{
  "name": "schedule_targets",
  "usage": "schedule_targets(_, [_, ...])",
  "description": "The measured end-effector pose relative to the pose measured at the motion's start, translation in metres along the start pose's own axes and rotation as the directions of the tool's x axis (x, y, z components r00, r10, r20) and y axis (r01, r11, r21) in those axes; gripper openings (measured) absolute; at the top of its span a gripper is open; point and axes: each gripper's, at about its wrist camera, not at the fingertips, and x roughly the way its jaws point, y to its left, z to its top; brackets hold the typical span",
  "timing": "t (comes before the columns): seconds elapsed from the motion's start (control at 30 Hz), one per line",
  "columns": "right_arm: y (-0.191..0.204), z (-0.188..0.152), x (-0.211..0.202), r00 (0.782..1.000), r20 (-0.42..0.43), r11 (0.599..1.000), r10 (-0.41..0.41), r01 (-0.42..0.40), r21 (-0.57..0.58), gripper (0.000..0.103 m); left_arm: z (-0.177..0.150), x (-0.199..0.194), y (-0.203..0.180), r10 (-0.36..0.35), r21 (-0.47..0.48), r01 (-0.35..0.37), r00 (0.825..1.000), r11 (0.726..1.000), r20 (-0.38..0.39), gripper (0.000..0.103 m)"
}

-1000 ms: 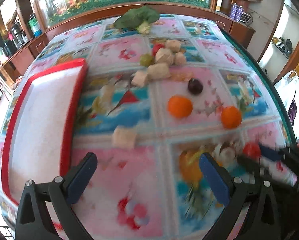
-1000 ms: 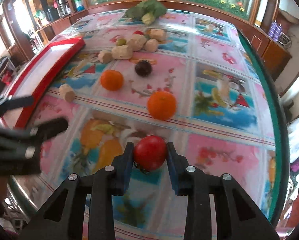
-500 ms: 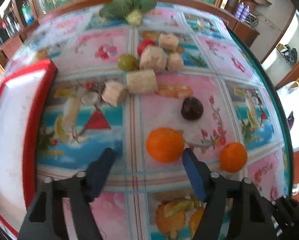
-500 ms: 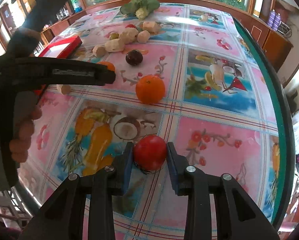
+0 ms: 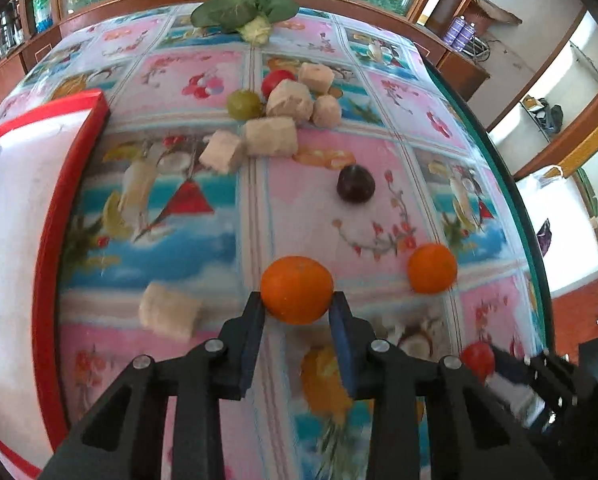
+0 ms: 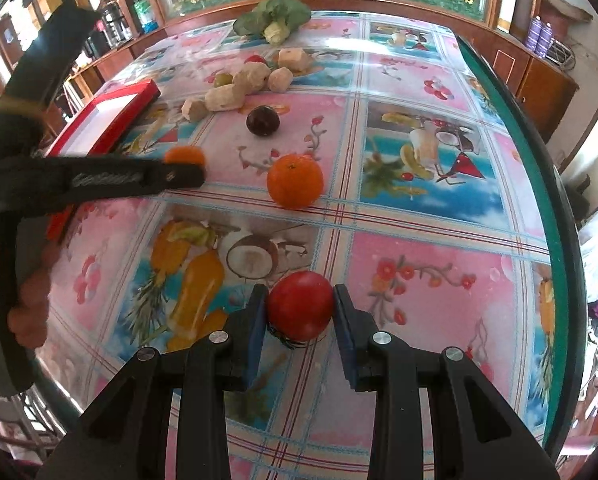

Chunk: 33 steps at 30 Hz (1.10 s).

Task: Organize fruits
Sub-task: 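Carry the orange and tomato into the red-rimmed tray and open both tools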

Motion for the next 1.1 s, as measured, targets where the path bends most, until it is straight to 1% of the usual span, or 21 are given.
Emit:
schedule_targets(0.17, [0.003,-0.004,-0.005,1.000,0.016,1.000,0.005,-0.005,0.015,0.032,-0.025,-0.015,0.007,-0.007,0.019,0.007,1.000,1.000,-0.005,0.036])
schedule_targets(0.33, [0.012,-0.005,-0.005,1.000,0.017,1.000,0.005,-0.006,0.013,0.032,-0.041,-0.029,0.012,-0.020,0.037,0.020,1.000,0.999,0.001,0.036])
schedule_targets(0.47, [0.027,0.000,-0.005,1.000,0.016,1.000,0.006,-0.006,-0.005,0.032,-0.043,-0.043,0.022,-0.046,0.012,0.046,0.999,0.999,0.020,0.036])
schedule_targets(0.6, [0.048,0.008,-0.009,0.999,0.031,0.999,0.023,-0.022,-0.038,0.032,-0.047,-0.063,0.037,-0.056,-0.015,0.057,0.997,0.998,0.060,0.036])
schedule_targets(0.8, [0.088,0.024,-0.013,0.997,0.048,0.993,0.066,-0.060,-0.104,0.031,-0.051,-0.090,0.064,-0.032,-0.058,0.040,0.992,0.998,0.121,0.036])
schedule_targets(0.9, [0.110,0.034,-0.013,0.994,0.049,0.987,0.102,-0.094,-0.134,0.031,-0.053,-0.101,0.083,-0.019,-0.094,0.033,0.989,0.995,0.144,0.036])
schedule_targets(1.1, [0.159,0.055,-0.011,0.985,0.046,0.963,0.167,-0.154,-0.220,0.031,-0.054,-0.116,0.129,0.058,-0.155,-0.032,0.984,0.987,0.167,0.036])
